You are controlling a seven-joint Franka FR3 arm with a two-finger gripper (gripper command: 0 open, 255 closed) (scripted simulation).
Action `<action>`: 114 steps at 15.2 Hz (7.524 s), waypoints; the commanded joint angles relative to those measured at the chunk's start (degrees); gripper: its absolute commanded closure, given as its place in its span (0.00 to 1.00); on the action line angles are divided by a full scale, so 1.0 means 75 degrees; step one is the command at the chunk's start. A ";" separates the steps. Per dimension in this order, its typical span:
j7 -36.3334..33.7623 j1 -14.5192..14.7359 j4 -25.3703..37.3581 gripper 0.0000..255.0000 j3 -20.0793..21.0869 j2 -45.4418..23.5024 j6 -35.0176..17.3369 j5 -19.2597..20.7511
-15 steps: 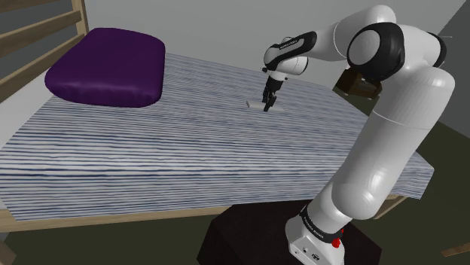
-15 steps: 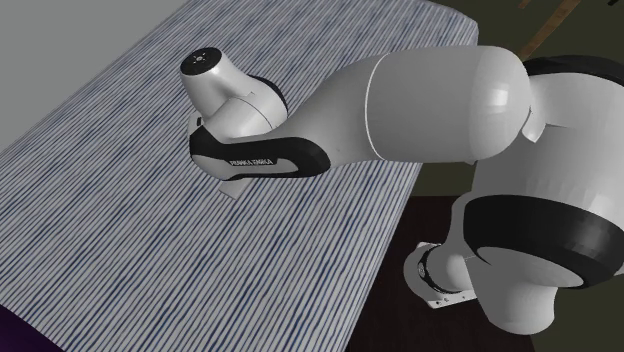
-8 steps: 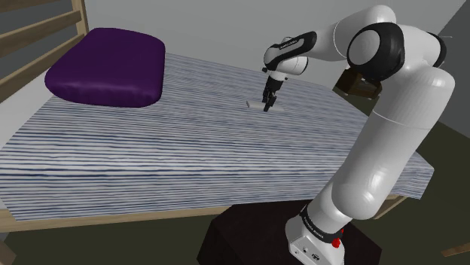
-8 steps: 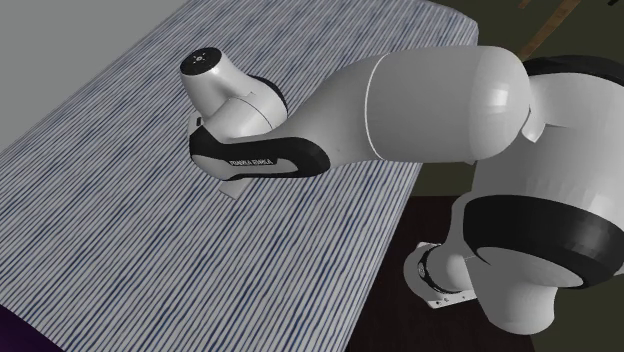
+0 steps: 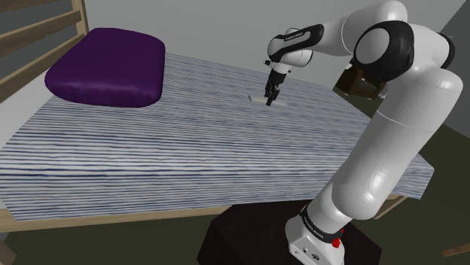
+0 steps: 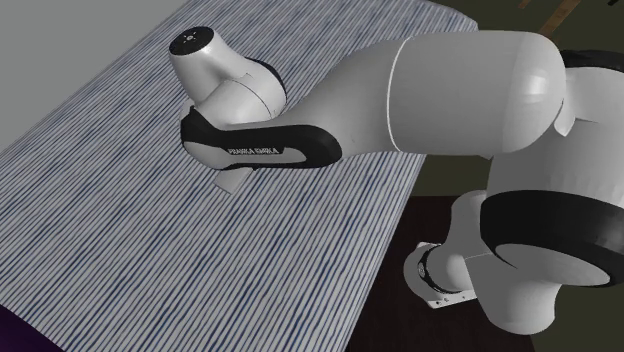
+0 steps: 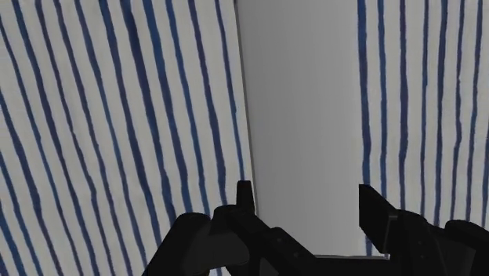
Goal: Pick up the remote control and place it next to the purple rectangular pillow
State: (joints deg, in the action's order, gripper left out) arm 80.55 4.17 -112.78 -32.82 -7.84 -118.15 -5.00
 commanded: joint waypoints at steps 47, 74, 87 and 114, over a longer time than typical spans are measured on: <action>-0.1794 0.0707 0.5153 1.00 0.0639 -0.1101 0.4107 -0.0383; -0.2910 0.1303 0.5817 1.00 0.1107 -0.2761 0.3172 -0.0937; -0.2819 0.1472 0.4427 1.00 0.1143 -0.2739 0.1825 -0.0964; -0.2806 0.1461 0.4411 0.00 0.1148 -0.2772 0.1778 -0.0977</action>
State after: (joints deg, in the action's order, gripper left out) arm 59.65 15.30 -81.46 -24.09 -28.85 -106.84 -12.51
